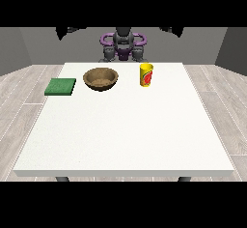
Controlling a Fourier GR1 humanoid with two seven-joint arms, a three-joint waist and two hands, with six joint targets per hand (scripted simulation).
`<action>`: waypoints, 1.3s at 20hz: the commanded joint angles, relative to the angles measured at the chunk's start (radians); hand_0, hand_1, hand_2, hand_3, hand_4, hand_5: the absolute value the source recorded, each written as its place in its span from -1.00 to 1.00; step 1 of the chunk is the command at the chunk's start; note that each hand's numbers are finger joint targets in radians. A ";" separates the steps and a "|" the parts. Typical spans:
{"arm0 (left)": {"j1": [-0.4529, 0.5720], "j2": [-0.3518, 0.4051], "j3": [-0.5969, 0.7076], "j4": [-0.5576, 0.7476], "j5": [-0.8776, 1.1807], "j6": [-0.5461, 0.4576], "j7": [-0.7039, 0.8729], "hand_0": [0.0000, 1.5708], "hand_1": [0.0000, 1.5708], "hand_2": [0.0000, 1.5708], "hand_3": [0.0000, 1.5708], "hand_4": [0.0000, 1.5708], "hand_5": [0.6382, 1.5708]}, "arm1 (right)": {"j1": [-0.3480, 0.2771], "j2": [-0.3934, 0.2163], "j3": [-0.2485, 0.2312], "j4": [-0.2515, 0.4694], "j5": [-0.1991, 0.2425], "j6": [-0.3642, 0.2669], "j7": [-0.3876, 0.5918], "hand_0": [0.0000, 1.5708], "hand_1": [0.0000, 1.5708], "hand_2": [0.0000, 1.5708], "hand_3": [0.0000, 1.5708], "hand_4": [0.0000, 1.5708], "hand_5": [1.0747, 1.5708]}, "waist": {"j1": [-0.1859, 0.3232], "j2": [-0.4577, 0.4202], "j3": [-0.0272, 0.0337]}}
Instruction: Pick the cup and pour the ball into the bowl, then pick the bowl and place it on the pad
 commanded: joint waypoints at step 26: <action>-0.299 -0.113 0.033 0.896 -0.176 0.137 -0.801 -1.00 -1.00 -1.00 -1.00 -1.00 0.89 | -0.119 -0.007 -0.052 0.279 0.067 0.108 -0.321 -1.00 -1.00 -1.00 -1.00 -1.00 1.00 | -0.074 0.249 -0.0001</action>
